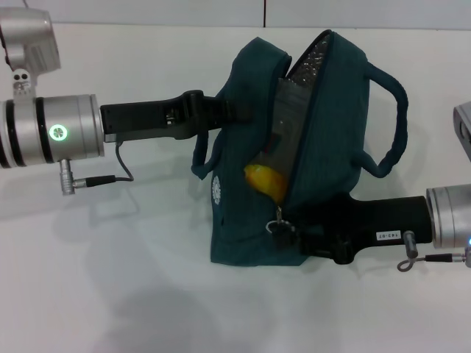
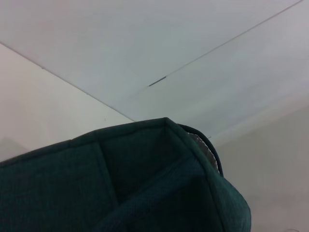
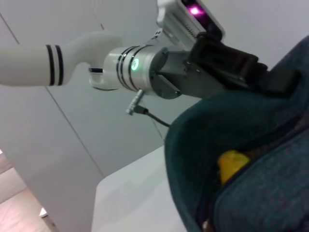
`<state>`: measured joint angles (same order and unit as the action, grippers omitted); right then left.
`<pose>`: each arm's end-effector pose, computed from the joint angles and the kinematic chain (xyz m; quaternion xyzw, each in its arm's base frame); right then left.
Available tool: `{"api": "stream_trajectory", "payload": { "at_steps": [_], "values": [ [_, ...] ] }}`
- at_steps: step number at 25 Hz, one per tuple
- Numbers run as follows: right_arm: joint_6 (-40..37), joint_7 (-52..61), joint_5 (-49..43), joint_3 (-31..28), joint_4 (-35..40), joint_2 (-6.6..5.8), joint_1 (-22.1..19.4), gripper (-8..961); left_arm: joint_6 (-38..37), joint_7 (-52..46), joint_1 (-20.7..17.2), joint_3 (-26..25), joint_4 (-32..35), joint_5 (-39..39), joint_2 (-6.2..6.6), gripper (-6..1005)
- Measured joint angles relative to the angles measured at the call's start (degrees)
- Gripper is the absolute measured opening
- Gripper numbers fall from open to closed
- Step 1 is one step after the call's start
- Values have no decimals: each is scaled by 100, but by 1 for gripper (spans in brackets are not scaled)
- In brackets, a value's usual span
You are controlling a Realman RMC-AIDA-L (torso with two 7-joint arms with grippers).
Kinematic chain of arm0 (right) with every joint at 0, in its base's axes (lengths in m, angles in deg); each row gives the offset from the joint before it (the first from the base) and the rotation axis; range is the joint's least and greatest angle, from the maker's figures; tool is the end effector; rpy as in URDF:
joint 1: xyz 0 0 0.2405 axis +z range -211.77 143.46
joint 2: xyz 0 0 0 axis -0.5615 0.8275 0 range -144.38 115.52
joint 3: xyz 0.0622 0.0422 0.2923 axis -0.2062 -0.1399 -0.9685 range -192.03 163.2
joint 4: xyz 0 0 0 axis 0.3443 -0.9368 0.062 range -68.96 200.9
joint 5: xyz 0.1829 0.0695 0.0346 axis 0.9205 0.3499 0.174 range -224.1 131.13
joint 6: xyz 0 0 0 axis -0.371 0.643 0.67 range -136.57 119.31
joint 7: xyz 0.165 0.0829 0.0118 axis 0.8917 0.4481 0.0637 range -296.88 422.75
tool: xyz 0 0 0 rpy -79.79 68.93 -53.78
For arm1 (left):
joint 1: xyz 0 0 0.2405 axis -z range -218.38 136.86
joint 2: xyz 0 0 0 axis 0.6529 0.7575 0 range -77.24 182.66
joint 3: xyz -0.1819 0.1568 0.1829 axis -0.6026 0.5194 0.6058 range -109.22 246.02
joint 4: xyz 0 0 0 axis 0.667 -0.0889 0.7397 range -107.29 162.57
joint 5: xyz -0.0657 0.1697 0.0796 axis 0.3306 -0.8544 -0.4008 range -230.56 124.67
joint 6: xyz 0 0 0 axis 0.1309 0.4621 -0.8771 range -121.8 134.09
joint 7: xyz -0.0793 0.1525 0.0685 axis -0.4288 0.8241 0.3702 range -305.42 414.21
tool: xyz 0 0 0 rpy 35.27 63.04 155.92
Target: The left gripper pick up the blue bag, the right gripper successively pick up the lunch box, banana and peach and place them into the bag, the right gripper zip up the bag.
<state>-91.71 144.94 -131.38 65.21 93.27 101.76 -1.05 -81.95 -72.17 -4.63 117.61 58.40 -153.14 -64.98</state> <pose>0.2297 0.3252 -0.1188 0.9440 -0.2218 -0.2433 0.0236 -0.2165 0.3771 -0.0670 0.7747 0.5443 0.3181 0.0490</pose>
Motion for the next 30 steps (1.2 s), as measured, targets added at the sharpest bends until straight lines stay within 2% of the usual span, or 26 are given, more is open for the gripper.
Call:
{"api": "stream_trajectory", "payload": {
  "at_steps": [10, 15, 24, 30],
  "values": [
    [45, -76, 113, -38, 1, -1, -151, 87, -6, 0, 0, -13, 0, 0, -25, 34],
    [-298, -347, 409, -53, 43, -30, -380, 14, -6, 0, -4, -30, 0, 34, -35, 33],
    [-971, -1111, 1003, -200, 78, -63, -791, 14, -50, 267, -223, -248, -35, 467, -60, 33],
    [-1420, -1388, 1062, -454, 27, -52, -834, 15, -55, 398, -376, -252, -88, 659, -61, 34]
  ]
}}
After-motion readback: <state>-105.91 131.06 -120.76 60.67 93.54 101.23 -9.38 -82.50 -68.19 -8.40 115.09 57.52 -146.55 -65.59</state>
